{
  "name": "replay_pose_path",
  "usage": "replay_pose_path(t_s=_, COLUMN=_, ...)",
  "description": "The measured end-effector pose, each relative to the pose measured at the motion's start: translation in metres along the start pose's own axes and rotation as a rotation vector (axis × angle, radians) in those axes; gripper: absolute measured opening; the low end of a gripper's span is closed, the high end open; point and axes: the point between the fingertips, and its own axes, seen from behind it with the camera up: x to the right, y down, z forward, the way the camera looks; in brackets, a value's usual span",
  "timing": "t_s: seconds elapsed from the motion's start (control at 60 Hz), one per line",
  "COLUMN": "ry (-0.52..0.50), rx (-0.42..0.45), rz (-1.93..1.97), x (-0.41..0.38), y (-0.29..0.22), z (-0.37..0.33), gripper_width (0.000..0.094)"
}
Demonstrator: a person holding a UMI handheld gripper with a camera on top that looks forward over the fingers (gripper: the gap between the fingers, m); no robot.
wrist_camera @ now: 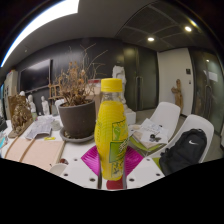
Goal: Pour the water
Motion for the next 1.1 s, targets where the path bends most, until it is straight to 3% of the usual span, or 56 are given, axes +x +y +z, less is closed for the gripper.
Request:
replay_pose_path(t_s=0.267, ry=0.053, rx=-0.085, rz=-0.027, x=0.020, y=0.076, z=0.022, gripper_width=0.0281)
replay_pose_path(t_s=0.317, ry=0.058, rx=-0.063, rz=-0.025, x=0.022, y=0.073, z=0.023, gripper_width=0.0288)
replay_pose_path(t_s=0.483, ry=0.065, rx=-0.066, rz=0.009, x=0.023, y=0.074, z=0.022, gripper_width=0.0520)
replay_pose_path(t_s=0.55, ry=0.077, rx=-0.105, rz=0.030, x=0.026, y=0.080, z=0.020, gripper_width=0.0839)
replay_pose_path(t_s=0.567, ry=0.081, rx=-0.111, rz=0.031, x=0.026, y=0.078, z=0.017, gripper_width=0.0873)
replay_pose_path(t_s=0.6, ry=0.088, rx=-0.121, rz=0.031, x=0.027, y=0.077, z=0.013, gripper_width=0.0822)
replay_pose_path(t_s=0.667, ry=0.105, rx=-0.139, rz=0.020, x=0.027, y=0.071, z=-0.004, gripper_width=0.0870)
replay_pose_path(t_s=0.9, ry=0.115, rx=-0.228, rz=0.015, x=-0.007, y=0.046, z=-0.110, gripper_width=0.0859)
replay_pose_path(t_s=1.1, ry=0.105, rx=-0.248, rz=-0.008, x=-0.057, y=0.029, z=-0.220, gripper_width=0.0861)
